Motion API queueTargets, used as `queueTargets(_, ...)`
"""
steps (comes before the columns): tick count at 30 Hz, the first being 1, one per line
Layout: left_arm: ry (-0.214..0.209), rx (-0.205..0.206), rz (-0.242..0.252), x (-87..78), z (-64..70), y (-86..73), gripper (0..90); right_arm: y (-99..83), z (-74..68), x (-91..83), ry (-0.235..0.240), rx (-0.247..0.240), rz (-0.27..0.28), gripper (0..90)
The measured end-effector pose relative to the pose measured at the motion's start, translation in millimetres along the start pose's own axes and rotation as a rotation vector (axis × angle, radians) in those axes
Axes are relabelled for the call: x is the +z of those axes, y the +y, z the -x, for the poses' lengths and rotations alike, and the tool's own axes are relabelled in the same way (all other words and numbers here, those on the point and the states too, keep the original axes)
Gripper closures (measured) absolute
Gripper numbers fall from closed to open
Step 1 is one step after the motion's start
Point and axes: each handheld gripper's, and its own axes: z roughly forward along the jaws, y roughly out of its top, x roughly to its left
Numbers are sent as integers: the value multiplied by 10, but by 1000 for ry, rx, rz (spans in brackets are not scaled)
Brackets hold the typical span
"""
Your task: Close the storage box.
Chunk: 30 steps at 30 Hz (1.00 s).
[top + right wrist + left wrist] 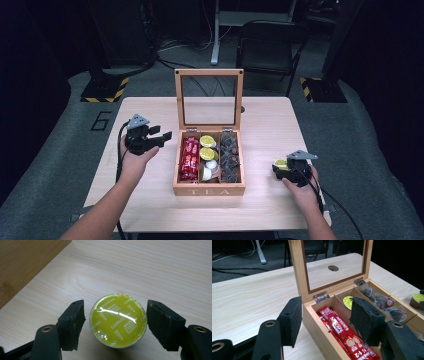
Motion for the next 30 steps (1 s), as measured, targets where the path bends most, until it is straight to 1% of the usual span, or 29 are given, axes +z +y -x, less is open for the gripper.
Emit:
queueTargets(2,0,2,4,0,-3,1,426,12,-6,-17,-3,12,4,308)
queueTargets(4,-1,3,1,-2,-4,-1,426,23,0,-33,-8,2,7,307)
queueTargets(6,0,-1,-2,0,-10,-8,426,39,-5,-41,-4,11,8,301)
queueTargets(11,2,0,1,7,-13,-13,426,105,-20,-71,-7,3,8,299)
queueTargets(12,2,1,1,7,-13,-12,426,122,-20,-77,-13,-1,12,299)
queueTargets(14,2,1,1,5,-11,-10,426,151,-15,-91,-5,3,22,299)
queueTargets(15,2,1,-1,3,-13,-9,426,166,-4,-97,-13,-1,23,299)
queueTargets(17,2,-1,0,1,-14,-8,426,196,0,-114,-3,24,22,299)
queueTargets(18,4,0,2,2,-14,-8,426,211,13,-116,2,22,29,299)
queueTargets(19,5,-1,2,1,-13,-7,426,233,11,-125,10,35,28,298)
queueTargets(21,8,5,-4,-5,-14,-5,425,285,13,-146,17,20,28,299)
queueTargets(23,8,1,-1,-4,-15,-5,424,348,-5,-164,28,1,27,299)
queueTargets(29,6,3,-2,-8,-18,1,424,636,-147,-243,65,-71,38,306)
queueTargets(30,5,10,-2,-10,-21,3,424,684,-181,-251,71,-77,42,307)
